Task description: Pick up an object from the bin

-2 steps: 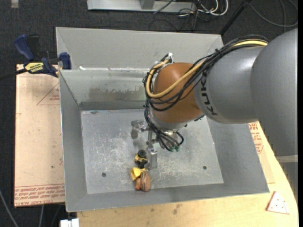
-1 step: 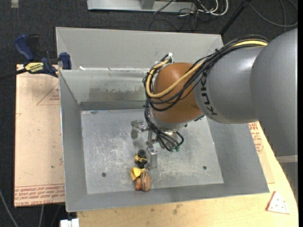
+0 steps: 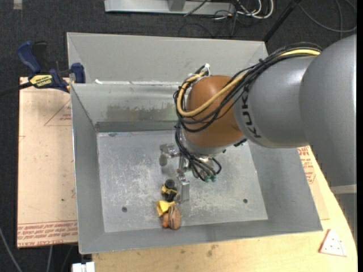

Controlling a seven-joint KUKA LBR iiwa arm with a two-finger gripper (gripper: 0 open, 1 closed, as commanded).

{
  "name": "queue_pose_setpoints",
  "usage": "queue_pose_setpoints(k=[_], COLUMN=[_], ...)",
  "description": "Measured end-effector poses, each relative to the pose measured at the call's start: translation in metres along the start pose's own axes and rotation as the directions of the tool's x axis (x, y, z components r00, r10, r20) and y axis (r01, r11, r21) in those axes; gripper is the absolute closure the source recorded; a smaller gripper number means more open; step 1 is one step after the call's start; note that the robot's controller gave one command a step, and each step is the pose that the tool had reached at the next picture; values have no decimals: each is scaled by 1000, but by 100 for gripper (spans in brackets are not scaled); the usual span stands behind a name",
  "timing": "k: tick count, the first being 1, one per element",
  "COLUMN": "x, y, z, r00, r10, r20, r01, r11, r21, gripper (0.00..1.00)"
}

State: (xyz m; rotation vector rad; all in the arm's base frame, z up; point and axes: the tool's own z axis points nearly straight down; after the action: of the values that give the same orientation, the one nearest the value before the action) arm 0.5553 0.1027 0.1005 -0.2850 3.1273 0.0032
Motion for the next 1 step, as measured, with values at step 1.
queue_pose_setpoints(k=[1], x=[27], y=[-3], z=[29], r00=[965], r10=[-261], r20=[6], r01=[261], r11=[965], r21=[1], gripper=[100])
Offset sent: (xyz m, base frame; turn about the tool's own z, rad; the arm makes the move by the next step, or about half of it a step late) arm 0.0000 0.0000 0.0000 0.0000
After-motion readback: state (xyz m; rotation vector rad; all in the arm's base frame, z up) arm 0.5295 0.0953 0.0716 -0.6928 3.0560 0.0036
